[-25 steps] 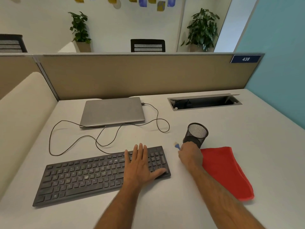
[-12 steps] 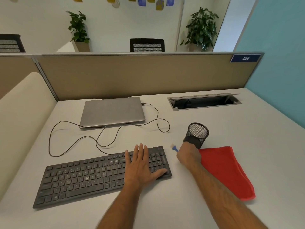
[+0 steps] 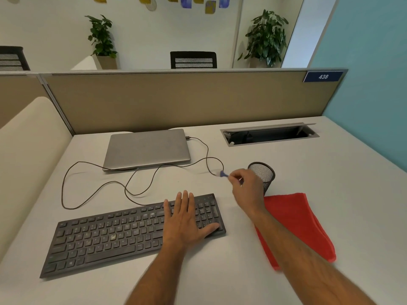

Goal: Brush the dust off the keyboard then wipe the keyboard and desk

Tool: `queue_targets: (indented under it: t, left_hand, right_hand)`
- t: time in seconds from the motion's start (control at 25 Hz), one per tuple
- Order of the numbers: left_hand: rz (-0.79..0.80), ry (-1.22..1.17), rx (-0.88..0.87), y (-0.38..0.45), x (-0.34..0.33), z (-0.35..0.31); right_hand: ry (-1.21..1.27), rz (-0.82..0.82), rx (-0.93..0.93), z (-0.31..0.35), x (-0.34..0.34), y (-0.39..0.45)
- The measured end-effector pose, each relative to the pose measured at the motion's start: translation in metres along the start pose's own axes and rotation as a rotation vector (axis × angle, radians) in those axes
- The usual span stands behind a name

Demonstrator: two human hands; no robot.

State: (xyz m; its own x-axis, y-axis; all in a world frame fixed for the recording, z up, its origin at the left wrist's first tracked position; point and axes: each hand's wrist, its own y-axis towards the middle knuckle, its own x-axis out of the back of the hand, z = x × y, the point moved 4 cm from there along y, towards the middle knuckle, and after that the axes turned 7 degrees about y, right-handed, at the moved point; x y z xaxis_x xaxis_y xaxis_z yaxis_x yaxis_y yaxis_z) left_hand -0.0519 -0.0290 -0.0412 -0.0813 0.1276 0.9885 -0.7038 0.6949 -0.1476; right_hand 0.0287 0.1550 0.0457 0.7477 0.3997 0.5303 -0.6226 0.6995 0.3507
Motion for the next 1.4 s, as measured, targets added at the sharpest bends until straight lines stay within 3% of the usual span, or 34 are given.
queue_targets:
  t: [0.28, 0.48, 0.72, 0.96, 1.24, 1.32, 1.4]
  left_hand:
    - [-0.012, 0.001, 0.003, -0.001, -0.002, 0.001]
    - [-0.008, 0.0, 0.001, -0.001, -0.001, 0.001]
    - [-0.012, -0.005, 0.001, 0.0, -0.001, 0.001]
    - [-0.007, -0.013, -0.002, -0.001, -0.001, 0.0]
    - [0.0, -0.027, 0.002, -0.002, 0.001, 0.001]
    - [0.008, -0.028, 0.002, -0.002, 0.003, 0.001]
    - [-0.002, -0.038, 0.002, -0.004, 0.004, 0.0]
  right_hand:
    - [-0.224, -0.111, 0.038, 0.002, 0.086, 0.064]
    - [-0.495, 0.129, -0.012, -0.014, 0.083, 0.081]
    - [-0.535, 0.452, -0.054, -0.025, 0.058, 0.083]
    - [-0.581, 0.555, -0.058, -0.035, 0.051, 0.085]
    - [-0.716, 0.465, 0.038, -0.029, 0.058, 0.093]
    - [-0.659, 0.378, 0.061, -0.023, 0.063, 0.094]
    - [-0.499, 0.192, 0.184, -0.004, 0.072, 0.094]
